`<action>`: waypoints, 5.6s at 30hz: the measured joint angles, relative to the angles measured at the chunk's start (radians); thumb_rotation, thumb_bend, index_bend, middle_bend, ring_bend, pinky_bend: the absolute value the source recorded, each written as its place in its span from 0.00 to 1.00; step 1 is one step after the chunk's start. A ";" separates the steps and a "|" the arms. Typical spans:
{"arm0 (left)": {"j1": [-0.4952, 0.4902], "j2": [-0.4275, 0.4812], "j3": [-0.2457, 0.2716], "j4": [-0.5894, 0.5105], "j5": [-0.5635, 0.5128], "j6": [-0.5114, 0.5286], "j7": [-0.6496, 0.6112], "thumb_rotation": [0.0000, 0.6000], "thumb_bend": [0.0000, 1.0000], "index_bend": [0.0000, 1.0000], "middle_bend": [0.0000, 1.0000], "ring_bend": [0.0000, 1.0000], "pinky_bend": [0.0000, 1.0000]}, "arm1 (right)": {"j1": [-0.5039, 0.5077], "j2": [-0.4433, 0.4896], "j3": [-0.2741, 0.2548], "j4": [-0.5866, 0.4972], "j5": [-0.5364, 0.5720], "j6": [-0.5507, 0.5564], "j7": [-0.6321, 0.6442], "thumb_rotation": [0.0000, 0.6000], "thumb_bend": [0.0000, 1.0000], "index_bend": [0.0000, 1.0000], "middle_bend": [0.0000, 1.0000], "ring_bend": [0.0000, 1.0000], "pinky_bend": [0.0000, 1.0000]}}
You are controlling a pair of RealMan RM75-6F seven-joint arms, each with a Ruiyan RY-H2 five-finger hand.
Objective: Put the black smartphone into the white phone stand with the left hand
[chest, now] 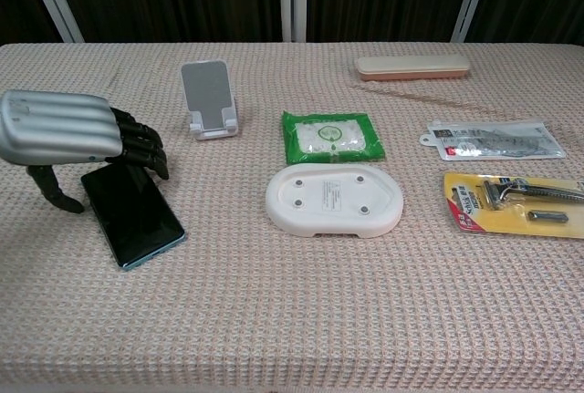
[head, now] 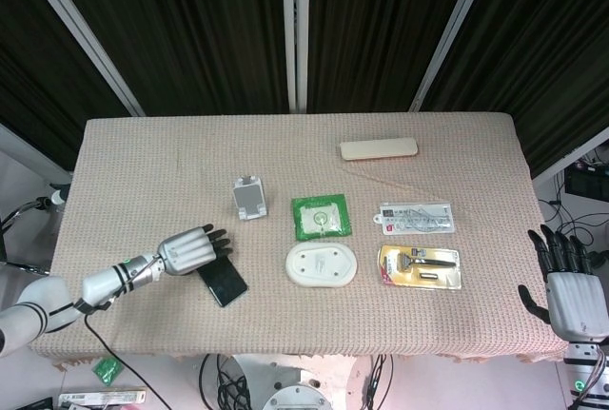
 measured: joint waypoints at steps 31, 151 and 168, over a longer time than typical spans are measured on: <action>0.045 -0.051 0.009 0.102 -0.013 0.177 -0.004 1.00 0.31 0.58 0.51 0.41 0.50 | 0.006 -0.009 -0.003 -0.002 0.015 -0.026 -0.014 1.00 0.21 0.00 0.00 0.00 0.00; -0.178 -0.049 -0.239 -0.058 -0.088 -0.148 1.221 1.00 0.30 0.15 0.23 0.24 0.35 | -0.026 0.001 0.020 0.104 0.050 -0.012 0.154 1.00 0.22 0.00 0.00 0.00 0.00; -0.149 -0.006 -0.261 -0.158 -0.163 -0.167 1.259 1.00 0.15 0.01 0.03 0.09 0.25 | -0.030 0.002 0.022 0.100 0.056 -0.011 0.156 1.00 0.22 0.00 0.00 0.00 0.00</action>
